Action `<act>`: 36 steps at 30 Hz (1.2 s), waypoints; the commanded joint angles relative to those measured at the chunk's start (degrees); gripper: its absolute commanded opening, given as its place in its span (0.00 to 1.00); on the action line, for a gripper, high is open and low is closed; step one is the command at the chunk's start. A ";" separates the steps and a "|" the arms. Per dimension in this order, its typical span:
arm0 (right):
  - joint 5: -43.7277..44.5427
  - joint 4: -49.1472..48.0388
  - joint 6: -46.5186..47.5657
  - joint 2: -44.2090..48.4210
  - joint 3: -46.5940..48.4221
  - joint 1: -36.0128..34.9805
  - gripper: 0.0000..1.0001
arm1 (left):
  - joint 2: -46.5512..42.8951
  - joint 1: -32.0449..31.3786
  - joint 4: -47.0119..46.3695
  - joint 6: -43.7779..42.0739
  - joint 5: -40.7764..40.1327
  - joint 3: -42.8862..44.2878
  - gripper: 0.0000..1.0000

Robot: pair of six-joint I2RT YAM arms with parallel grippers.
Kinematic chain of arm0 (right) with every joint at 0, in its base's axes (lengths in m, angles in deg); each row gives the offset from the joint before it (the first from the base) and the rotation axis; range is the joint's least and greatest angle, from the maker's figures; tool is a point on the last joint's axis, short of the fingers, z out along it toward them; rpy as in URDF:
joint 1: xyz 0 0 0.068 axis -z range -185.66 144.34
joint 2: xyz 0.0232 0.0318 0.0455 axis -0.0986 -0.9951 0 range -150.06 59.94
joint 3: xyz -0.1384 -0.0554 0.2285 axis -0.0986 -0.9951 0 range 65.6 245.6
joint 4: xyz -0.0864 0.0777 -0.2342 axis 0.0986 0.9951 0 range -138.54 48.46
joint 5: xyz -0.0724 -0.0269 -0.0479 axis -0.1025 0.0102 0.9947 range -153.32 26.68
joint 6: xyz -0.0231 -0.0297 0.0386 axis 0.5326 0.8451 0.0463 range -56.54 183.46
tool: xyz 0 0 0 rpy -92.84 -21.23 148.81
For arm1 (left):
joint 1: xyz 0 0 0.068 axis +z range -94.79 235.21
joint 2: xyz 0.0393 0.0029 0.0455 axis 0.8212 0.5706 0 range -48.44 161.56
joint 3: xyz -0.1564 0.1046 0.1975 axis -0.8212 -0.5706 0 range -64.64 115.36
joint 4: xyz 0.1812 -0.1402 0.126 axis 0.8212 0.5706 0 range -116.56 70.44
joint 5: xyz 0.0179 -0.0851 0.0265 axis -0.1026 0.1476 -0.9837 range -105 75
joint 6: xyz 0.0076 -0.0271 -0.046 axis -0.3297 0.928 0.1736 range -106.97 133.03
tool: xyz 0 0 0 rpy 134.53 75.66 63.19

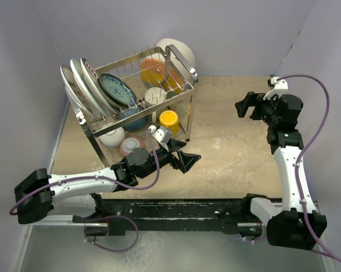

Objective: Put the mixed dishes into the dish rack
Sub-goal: Reset both arms

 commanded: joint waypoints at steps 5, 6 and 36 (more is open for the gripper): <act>-0.25 -1.80 -0.37 0.79 1.95 0.31 0.99 | -0.05 -0.16 -1.89 0.60 -0.27 0.22 0.99; -0.33 -1.80 -0.37 0.79 1.92 0.32 1.00 | -0.10 -0.16 -1.87 0.60 -0.33 0.17 0.99; -0.25 -3.93 1.50 1.01 1.15 0.32 1.00 | 0.00 -0.16 -1.10 1.34 -0.35 0.24 0.99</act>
